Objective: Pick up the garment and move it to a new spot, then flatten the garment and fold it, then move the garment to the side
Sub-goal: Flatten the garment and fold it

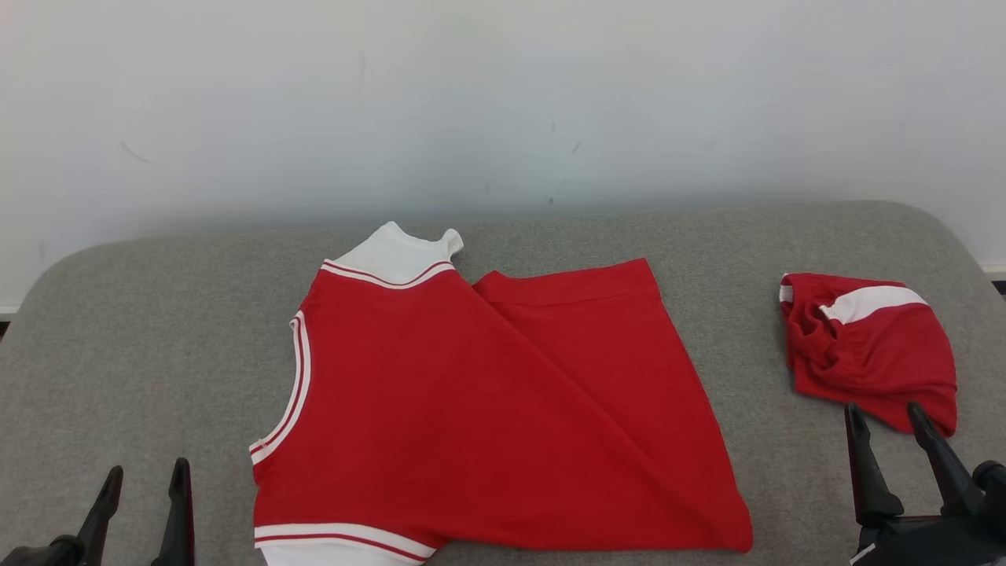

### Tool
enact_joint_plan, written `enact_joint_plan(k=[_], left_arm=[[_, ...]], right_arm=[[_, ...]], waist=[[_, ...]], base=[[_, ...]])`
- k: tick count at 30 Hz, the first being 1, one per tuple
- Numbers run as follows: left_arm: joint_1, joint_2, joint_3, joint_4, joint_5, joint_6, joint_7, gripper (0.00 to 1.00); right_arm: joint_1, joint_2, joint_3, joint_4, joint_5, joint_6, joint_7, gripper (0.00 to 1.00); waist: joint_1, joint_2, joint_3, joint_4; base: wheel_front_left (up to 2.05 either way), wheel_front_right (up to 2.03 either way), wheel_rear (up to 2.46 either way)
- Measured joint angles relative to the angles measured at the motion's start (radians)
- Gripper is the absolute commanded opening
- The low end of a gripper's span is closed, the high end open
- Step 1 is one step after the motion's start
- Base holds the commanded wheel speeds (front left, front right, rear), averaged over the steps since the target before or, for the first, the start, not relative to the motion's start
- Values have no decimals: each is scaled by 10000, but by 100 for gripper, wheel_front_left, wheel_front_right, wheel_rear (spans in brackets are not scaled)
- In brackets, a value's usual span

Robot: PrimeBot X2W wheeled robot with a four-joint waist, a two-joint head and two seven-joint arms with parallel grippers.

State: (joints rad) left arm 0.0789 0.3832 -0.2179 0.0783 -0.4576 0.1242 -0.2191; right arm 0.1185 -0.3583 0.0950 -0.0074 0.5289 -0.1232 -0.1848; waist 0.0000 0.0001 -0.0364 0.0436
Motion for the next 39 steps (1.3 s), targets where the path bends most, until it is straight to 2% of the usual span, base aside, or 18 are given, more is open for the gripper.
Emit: enact_joint_plan(k=[19, 23, 28, 30, 39], left_arm=[[9, -430, 456, -351, 1214, 0, 798, 100], [82, -495, 546, -443, 1317, 0, 995, 100], [221, -617, 134, -456, 1058, -29, 1559, 100], [237, -635, -4, -324, 596, -318, 1948, 100], [865, -453, -642, 178, -159, -1185, 3557, 100]], right_arm=[[18, 290, -94, -2, -339, -12, 278, 100], [110, 360, -94, 0, -382, -12, 393, 100], [339, 339, -6, 305, -274, -10, 1014, 100], [440, 272, 67, 431, -174, -4, 1315, 100], [616, 301, 851, 464, -174, 88, 2305, 100]], waist=[[0, 0, -24, 110], [0, 0, -33, 171], [0, 0, -35, 311], [0, 0, -26, 372], [0, 0, 241, 558]], base=[[0, 0, 0], [0, 0, 0], [0, 0, 0], [0, 0, 0], [0, 0, 0]])
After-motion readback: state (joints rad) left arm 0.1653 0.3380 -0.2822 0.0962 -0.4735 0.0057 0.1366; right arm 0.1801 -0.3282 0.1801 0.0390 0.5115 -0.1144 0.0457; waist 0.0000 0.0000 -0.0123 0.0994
